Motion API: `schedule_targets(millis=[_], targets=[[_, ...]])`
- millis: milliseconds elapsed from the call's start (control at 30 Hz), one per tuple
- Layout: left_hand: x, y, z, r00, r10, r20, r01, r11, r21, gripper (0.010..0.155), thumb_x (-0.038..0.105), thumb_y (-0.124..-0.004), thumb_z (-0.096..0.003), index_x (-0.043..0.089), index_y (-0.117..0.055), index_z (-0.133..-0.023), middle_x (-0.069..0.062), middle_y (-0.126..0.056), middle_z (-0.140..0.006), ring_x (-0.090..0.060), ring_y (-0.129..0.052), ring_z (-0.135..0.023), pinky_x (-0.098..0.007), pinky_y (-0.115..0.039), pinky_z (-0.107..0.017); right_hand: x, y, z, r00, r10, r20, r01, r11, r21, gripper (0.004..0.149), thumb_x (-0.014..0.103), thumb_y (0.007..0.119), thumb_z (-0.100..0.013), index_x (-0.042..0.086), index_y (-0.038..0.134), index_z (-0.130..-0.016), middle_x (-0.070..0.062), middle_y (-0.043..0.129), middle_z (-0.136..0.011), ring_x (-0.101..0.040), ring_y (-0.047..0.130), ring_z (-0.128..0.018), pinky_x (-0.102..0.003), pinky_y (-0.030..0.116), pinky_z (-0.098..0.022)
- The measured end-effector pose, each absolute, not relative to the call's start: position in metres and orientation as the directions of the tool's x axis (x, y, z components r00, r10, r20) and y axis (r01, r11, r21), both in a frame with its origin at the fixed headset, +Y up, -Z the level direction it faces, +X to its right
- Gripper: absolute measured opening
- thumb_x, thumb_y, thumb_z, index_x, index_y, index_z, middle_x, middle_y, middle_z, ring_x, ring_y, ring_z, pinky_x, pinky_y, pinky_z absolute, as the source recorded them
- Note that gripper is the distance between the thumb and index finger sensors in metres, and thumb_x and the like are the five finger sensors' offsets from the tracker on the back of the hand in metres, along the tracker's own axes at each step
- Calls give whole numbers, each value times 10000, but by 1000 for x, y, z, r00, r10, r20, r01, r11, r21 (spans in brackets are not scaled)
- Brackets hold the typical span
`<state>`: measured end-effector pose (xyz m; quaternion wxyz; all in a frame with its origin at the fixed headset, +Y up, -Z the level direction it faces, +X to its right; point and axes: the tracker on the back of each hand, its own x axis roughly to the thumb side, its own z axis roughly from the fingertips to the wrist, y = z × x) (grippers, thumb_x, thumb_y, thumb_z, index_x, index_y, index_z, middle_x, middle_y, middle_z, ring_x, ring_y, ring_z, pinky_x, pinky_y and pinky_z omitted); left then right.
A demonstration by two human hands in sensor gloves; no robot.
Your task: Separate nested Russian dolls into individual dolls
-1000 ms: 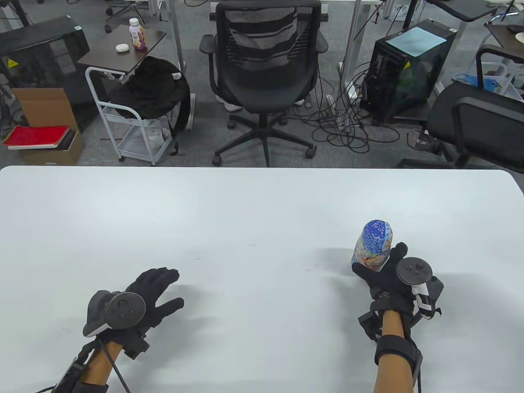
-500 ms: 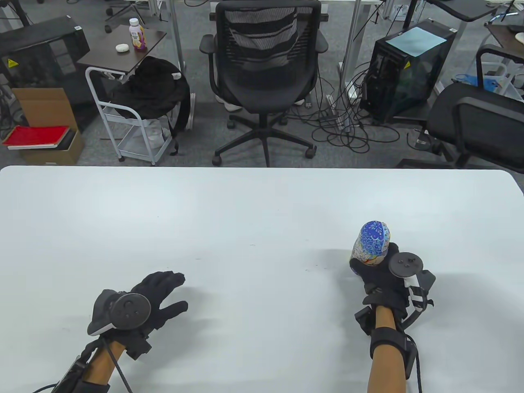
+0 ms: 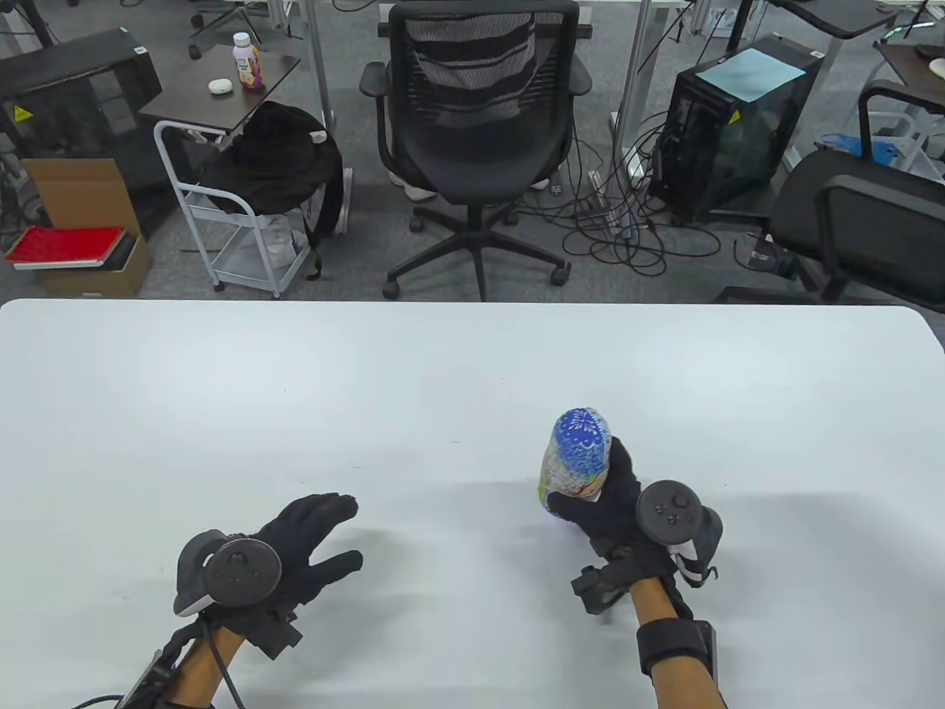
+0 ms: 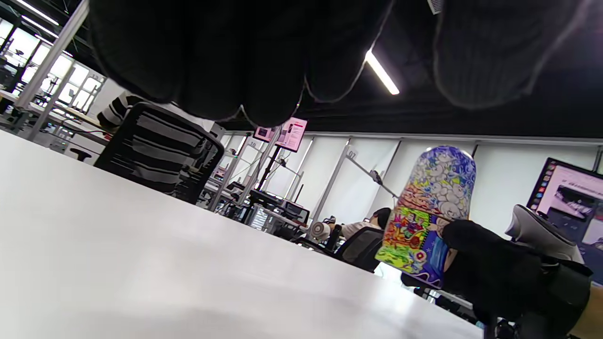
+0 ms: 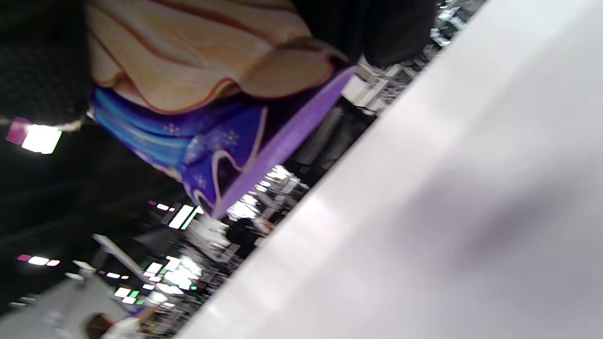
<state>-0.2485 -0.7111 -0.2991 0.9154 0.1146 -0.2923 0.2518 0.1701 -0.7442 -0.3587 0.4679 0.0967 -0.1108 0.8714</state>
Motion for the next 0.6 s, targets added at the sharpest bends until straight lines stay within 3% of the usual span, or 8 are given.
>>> schedule_targets(millis=[67,200,433,533,600], targets=[[-240,-707,-295,683,395,615,-538,841,58,750,646,-708,-530,181,-586,-1105,-196,-737,-1058,-476,-790,-919,-598,-732,-630,148,-738,-348,-489,821,295,-855,-518,23,1153,663,934,-305,106,318,-1106,-211,600,-1092,-457,758,-958,-563,712,-694],[-224,-702,-292,636,462,618,-593,805,9,847,669,-720,-518,141,-496,-1141,-217,-683,-1089,-492,-760,-938,-607,-721,-637,108,-727,-331,-438,809,391,-850,-515,112,1154,667,930,-304,98,321,-1102,-216,605,-1083,-451,770,-949,-551,742,-674],[-183,-686,-316,354,741,570,-766,579,-278,1108,725,-777,-458,97,-221,-1182,-296,-403,-1187,-607,-532,-1014,-679,-614,-673,73,-723,-314,-403,788,465,-805,-547,230,1150,666,931,-301,93,334,-1100,-223,615,-1076,-443,780,-941,-550,741,-666],[-158,-689,-324,259,781,568,-778,517,-357,1107,729,-799,-441,113,-253,-1181,-282,-443,-1180,-603,-531,-1017,-688,-608,-669,69,-725,-311,-418,772,479,-788,-570,232,1150,670,926,-305,83,336,-1099,-232,619,-1068,-445,787,-930,-551,748,-655],[-150,-694,-324,192,808,557,-821,444,-360,1060,704,-830,-451,119,-316,-1170,-244,-553,-1147,-569,-622,-998,-670,-659,-652,71,-728,-311,-404,789,464,-799,-551,241,1148,668,923,-307,86,329,-1097,-231,612,-1072,-440,786,-933,-552,750,-652]])
